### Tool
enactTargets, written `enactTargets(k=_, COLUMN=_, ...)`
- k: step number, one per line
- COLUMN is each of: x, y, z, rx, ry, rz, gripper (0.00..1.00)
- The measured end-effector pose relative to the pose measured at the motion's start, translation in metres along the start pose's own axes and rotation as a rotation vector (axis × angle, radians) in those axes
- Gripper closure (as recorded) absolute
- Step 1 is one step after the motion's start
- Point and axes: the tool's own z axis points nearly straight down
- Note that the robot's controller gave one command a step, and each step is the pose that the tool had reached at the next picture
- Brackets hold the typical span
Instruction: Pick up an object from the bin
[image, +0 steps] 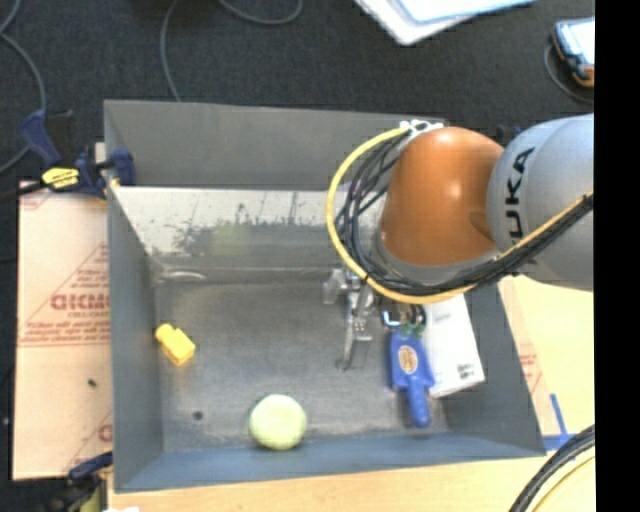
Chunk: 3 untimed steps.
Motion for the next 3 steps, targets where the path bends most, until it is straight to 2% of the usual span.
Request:
enactTargets(k=1, x=0.005, y=-0.08, z=0.047, rx=0.005, ry=0.012, rz=-0.116, gripper=0.0)
enactTargets(k=2, x=0.025, y=-0.068, z=0.006, rx=-0.001, ry=-0.007, rz=0.044, gripper=0.0)
enactTargets(k=3, x=0.038, y=-0.102, z=0.078, rx=0.005, ry=0.004, rz=-0.123, gripper=0.0)
